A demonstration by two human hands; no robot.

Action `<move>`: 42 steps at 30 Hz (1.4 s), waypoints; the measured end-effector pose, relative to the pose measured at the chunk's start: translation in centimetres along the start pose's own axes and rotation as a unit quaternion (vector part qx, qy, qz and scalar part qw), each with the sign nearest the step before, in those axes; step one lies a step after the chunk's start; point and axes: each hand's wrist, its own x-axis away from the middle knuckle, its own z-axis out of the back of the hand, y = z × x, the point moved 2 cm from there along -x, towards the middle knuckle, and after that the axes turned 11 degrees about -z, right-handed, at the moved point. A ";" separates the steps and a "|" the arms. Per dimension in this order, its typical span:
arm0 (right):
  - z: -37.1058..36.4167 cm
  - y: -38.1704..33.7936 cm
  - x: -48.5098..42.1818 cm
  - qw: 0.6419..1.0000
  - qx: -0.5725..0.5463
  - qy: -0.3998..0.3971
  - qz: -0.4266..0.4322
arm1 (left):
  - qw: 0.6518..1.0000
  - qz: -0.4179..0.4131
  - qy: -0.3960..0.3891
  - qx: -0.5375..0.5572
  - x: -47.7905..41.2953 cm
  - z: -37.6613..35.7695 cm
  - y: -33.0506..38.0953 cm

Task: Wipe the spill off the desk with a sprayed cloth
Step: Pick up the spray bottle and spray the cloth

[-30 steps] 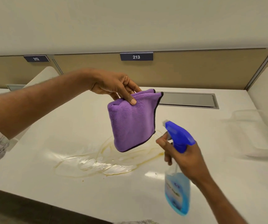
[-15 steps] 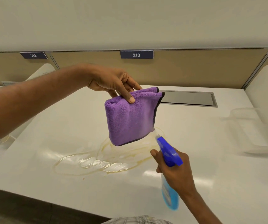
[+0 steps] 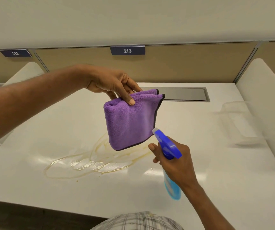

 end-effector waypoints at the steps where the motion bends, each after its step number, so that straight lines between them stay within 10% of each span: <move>1: 0.7 0.3 0.1 1.000 -0.023 -0.004 -0.008 | 1.000 -0.002 -0.001 -0.001 -0.3 -0.2 0.1; 18: 29.7 8.1 -2.6 0.988 -0.029 0.140 -0.061 | 0.998 -0.010 0.014 -0.061 -4.1 -3.3 0.9; 42: 35.5 9.0 -0.4 0.972 0.082 -0.063 -0.211 | 0.998 -0.022 -0.021 -0.056 -4.2 -5.9 0.5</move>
